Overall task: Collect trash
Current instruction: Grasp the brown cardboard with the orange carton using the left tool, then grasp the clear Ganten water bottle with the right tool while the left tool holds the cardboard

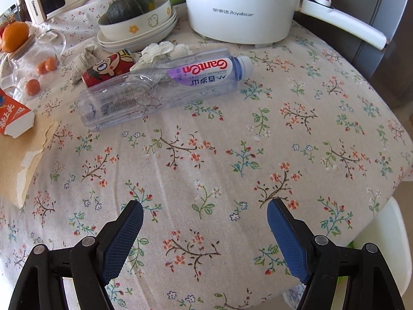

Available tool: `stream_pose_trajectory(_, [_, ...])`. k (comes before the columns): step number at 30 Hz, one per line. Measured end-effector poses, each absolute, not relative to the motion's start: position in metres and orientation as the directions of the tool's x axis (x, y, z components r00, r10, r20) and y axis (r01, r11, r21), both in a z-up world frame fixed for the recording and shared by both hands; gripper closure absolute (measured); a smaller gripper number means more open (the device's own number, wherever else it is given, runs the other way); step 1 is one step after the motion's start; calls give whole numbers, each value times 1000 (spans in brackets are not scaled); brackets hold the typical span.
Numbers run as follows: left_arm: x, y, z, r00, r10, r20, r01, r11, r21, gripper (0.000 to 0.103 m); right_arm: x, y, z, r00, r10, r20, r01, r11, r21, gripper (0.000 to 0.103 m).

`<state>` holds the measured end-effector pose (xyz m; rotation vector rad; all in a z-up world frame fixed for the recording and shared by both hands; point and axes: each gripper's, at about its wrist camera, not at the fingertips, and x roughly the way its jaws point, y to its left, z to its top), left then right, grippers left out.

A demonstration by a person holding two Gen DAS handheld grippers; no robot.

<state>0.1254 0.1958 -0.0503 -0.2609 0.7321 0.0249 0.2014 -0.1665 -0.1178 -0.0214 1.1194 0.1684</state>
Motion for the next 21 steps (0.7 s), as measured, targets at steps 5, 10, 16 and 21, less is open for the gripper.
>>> stream_pose_trajectory(5, [129, 203, -43, 764, -45, -643, -128, 967, -219, 103, 226, -163, -113, 394, 170, -903, -62, 985, 158, 16])
stream_pose_trajectory(10, [137, 212, -44, 772, -74, -631, -148, 945, -291, 103, 263, -149, -109, 403, 200, -893, 44, 970, 237, 16])
stream_pose_trajectory(16, [144, 215, -38, 780, -49, -624, -153, 952, -266, 103, 301, -123, -124, 390, 220, -894, 137, 946, 293, 16])
stream_pose_trajectory(21, [146, 225, -34, 788, -53, -613, -168, 940, -297, 103, 327, -110, -141, 371, 192, -909, 212, 935, 284, 16])
